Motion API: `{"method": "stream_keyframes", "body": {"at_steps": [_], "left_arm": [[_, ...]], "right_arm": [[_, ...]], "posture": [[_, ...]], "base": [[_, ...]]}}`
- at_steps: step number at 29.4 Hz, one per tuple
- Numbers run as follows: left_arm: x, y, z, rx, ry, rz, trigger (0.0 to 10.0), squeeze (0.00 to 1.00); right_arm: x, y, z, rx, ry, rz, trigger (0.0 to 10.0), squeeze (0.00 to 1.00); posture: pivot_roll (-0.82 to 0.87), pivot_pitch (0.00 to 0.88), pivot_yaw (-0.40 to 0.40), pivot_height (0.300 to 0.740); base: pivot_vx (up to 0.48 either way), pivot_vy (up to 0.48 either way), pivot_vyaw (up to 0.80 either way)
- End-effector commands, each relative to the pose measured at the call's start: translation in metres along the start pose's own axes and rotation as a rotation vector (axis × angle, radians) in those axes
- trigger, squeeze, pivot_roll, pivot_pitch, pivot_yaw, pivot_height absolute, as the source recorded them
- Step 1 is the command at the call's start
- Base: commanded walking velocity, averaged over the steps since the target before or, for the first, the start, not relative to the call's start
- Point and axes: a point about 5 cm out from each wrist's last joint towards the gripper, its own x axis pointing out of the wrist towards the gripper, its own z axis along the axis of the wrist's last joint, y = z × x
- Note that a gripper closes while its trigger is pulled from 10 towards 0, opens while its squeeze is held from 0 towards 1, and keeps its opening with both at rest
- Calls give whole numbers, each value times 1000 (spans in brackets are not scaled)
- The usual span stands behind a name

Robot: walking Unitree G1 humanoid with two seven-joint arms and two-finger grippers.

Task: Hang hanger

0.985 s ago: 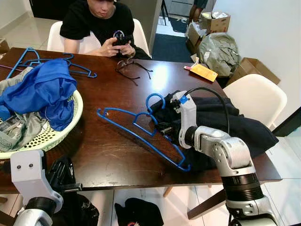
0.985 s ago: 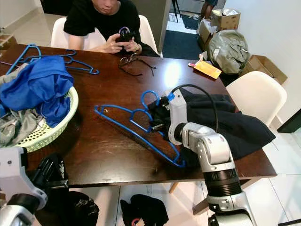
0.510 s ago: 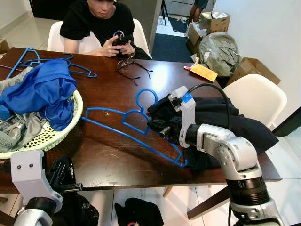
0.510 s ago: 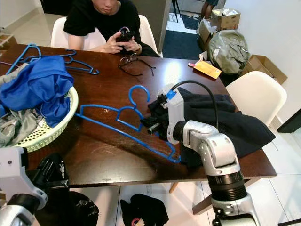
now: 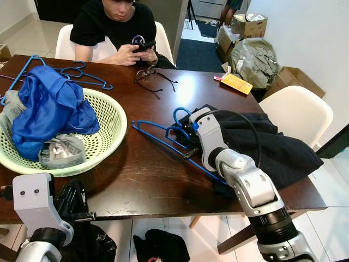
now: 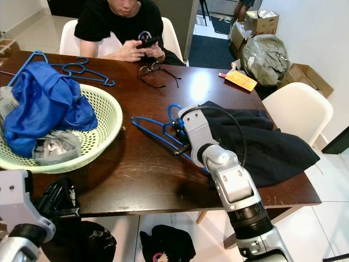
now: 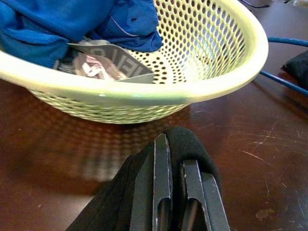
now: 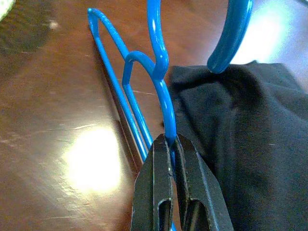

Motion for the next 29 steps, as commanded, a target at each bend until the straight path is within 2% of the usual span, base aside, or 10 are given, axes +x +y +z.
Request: {"method": "stream_keyframes", "body": {"at_steps": [1,3,6,9,11,13,14,17,20,29], "left_arm": [[1,-4,3,-10,-27,-19,10000,0],[1,-4,3,-11,-28,-18,10000,0],[1,-4,2,-13,-28,-18,10000,0],[1,-4,2,-13,-28,-18,10000,0],[1,-4,2,-12,-27,-19,10000,0],[1,-4,2,-12,-27,-20,10000,0],[1,-4,2,-12,-27,-20,10000,0],[1,-4,2,-11,-27,-20,10000,0],[2,-4,2,-11,-27,-19,10000,0],[2,-4,2,-12,-27,-21,10000,0]], "right_arm": [[0,-12,-6,-16,27,-61,10000,0],[-1,-30,-9,-21,47,-147,10000,0],[-2,-41,-11,-14,61,-209,10000,0],[-2,-44,-12,-9,67,-220,10000,0],[-2,-36,-15,3,78,-193,10000,0],[-1,-16,-18,32,98,-105,10000,0],[-1,-16,-18,32,98,-105,10000,0],[-1,9,-24,91,133,35,10000,0],[-2,21,-28,129,163,116,10000,0],[-1,20,-30,144,183,167,10000,0]], "posture": [[171,91,-126,735],[171,91,-126,735],[164,92,-128,735],[163,93,-127,735],[163,94,-126,735],[163,97,-124,735],[163,97,-124,735],[164,98,-125,735],[165,98,-125,735],[164,93,-126,735]], "base": [[0,0,0],[0,0,0],[0,0,0],[0,0,0],[0,0,0],[0,0,0],[0,0,0],[0,0,0],[0,0,0],[0,0,0]]}}
